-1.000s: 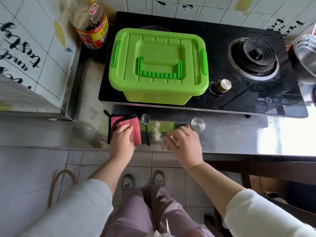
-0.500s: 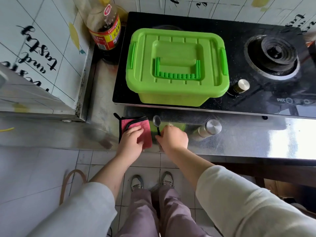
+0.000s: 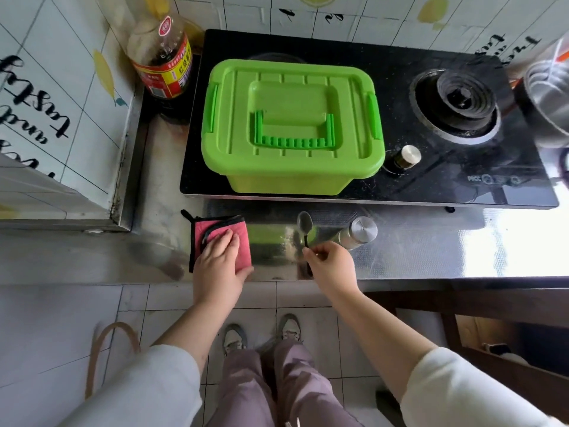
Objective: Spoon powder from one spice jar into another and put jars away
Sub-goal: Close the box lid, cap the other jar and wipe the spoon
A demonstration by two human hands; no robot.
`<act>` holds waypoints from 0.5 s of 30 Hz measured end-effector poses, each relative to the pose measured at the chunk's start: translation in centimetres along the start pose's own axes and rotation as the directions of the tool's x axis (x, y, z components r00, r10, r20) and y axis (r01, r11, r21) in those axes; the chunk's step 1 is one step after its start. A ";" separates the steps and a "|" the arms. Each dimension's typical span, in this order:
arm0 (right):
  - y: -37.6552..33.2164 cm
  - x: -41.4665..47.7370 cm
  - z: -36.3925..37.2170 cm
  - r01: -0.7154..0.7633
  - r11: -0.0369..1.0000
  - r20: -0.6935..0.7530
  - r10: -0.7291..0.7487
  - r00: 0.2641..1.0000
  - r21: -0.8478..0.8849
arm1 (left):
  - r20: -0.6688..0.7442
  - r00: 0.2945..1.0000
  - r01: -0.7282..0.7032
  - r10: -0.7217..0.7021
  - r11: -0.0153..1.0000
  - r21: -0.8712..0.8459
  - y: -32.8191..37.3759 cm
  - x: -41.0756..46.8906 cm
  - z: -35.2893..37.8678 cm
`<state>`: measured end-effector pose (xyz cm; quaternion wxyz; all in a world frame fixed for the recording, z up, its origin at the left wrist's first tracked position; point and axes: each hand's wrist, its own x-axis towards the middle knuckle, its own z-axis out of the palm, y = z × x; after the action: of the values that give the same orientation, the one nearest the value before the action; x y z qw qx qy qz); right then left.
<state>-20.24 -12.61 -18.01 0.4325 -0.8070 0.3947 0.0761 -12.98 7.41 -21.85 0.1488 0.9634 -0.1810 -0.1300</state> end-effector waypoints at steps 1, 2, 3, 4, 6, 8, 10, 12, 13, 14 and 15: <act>0.7 -0.2 -0.3 -0.006 1.000 -0.020 0.006 1.000 0.007 | -0.039 0.999 -0.017 0.017 1.000 -0.007 0.0 0.0 0.3; 1.5 -0.4 -0.5 -0.013 1.000 -0.039 0.014 0.999 0.013 | -0.069 0.997 -0.030 0.029 0.999 -0.024 0.0 0.1 0.5; 2.1 -0.7 -0.7 -0.022 1.000 -0.052 0.023 0.998 0.022 | -0.074 0.997 -0.041 0.037 0.998 -0.051 0.1 0.2 0.8; 2.6 -0.9 -0.8 -0.027 0.999 -0.058 0.029 0.998 0.033 | -0.054 0.997 -0.052 0.048 0.995 -0.084 0.4 0.4 0.9; 3.3 -1.4 -1.0 -0.018 0.999 -0.058 0.021 0.998 0.048 | -0.009 0.997 -0.080 0.080 0.986 -0.148 1.1 1.0 1.3; 3.9 -1.8 -1.3 -0.003 0.998 -0.062 0.007 0.998 0.065 | 0.016 0.993 -0.109 0.115 0.969 -0.221 2.1 1.8 1.4; 4.3 -2.1 -1.7 0.011 0.997 -0.063 -0.007 0.998 0.074 | 0.039 0.983 -0.160 0.177 0.948 -0.277 3.4 2.4 1.5; 4.8 -2.4 -1.9 0.031 0.997 -0.033 -0.029 0.999 0.073 | 0.066 0.972 -0.197 0.226 0.934 -0.299 4.4 2.7 1.6; 4.9 -2.5 -2.0 0.040 0.997 -0.013 -0.039 0.999 0.067 | 0.075 0.967 -0.207 0.242 0.928 -0.311 4.7 2.8 1.7; 5.1 -2.7 -2.2 0.049 0.997 0.004 -0.049 0.999 0.060 | 0.087 0.964 -0.209 0.249 0.923 -0.323 5.1 2.8 1.9; 5.2 -2.8 -2.5 0.056 0.997 0.014 -0.057 0.998 0.060 | 0.103 0.961 -0.210 0.257 0.918 -0.336 5.5 2.9 2.1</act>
<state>-26.35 -14.50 -18.53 0.4614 -0.8041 0.3702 0.0585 -12.72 0.94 -22.49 0.3050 0.8855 -0.2816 -0.2088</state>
